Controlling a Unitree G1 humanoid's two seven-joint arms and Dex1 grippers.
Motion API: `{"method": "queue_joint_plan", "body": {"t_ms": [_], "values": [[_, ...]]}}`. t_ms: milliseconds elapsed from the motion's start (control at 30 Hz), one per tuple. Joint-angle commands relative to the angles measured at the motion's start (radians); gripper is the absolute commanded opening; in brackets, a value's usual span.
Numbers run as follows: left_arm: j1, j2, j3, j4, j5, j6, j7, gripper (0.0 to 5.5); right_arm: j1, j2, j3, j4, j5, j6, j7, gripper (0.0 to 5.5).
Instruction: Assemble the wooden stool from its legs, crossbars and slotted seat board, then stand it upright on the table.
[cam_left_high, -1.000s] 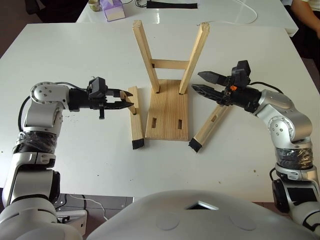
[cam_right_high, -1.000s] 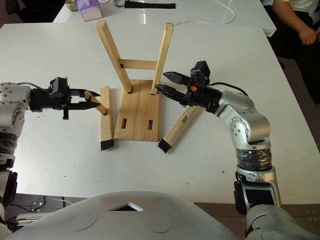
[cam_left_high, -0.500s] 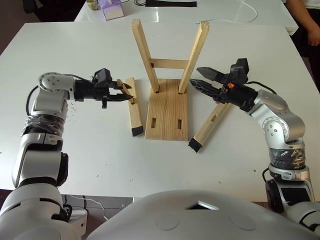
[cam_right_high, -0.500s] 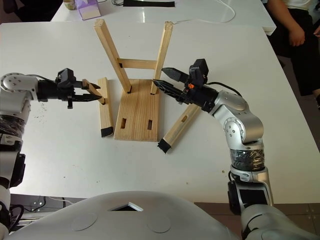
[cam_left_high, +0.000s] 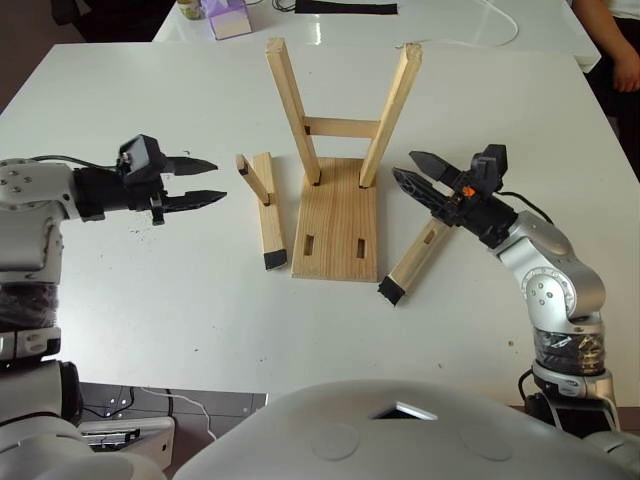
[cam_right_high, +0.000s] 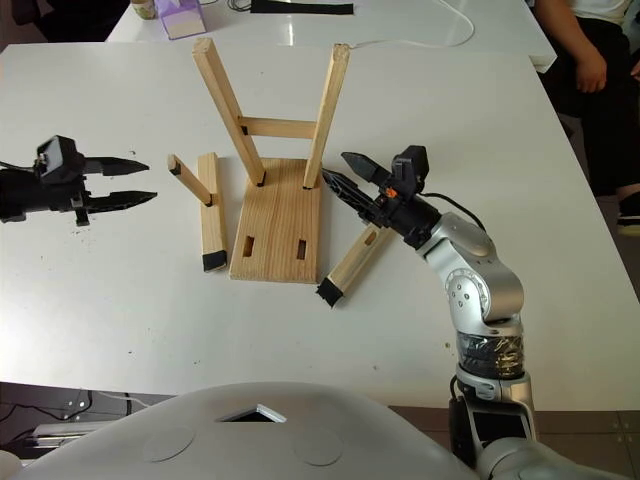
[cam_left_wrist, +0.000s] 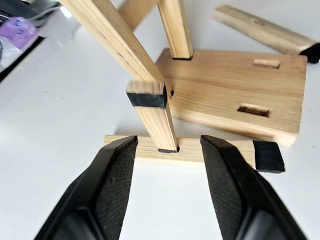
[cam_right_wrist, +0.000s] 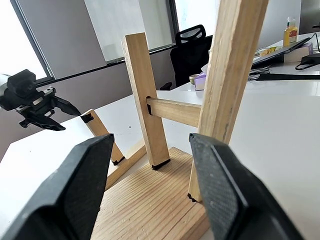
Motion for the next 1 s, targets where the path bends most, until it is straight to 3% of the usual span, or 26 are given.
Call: {"method": "queue_joint_plan", "body": {"t_ms": [33,200,333,700,833,1000], "values": [[-0.027,-0.186,0.158,-0.225,-0.064,0.236,0.466,2.33,0.030,0.003,-0.017,-0.039,0.019,0.000,-0.026,2.78],[-0.036,-0.607,0.056,-0.438,-0.047,0.367,0.970,2.33,0.005,-0.008,-0.021,-0.027,0.028,0.024,-0.031,2.78],[-0.056,-0.779,0.022,-0.429,0.009,0.356,1.152,2.33,-0.052,-0.007,-0.006,0.004,0.022,0.033,-0.026,2.78],[-0.116,-0.840,0.034,-0.399,0.077,0.268,1.296,2.33,-0.062,0.011,0.011,0.023,0.012,0.023,-0.033,2.78],[-0.019,-0.879,-0.033,-0.344,0.078,0.296,1.264,2.33,-0.045,0.010,0.015,0.016,0.010,0.023,-0.037,2.78],[0.003,-0.872,-0.102,-0.128,0.122,0.193,1.173,2.33,-0.068,0.019,0.034,0.032,0.005,0.026,-0.036,2.78]]}}
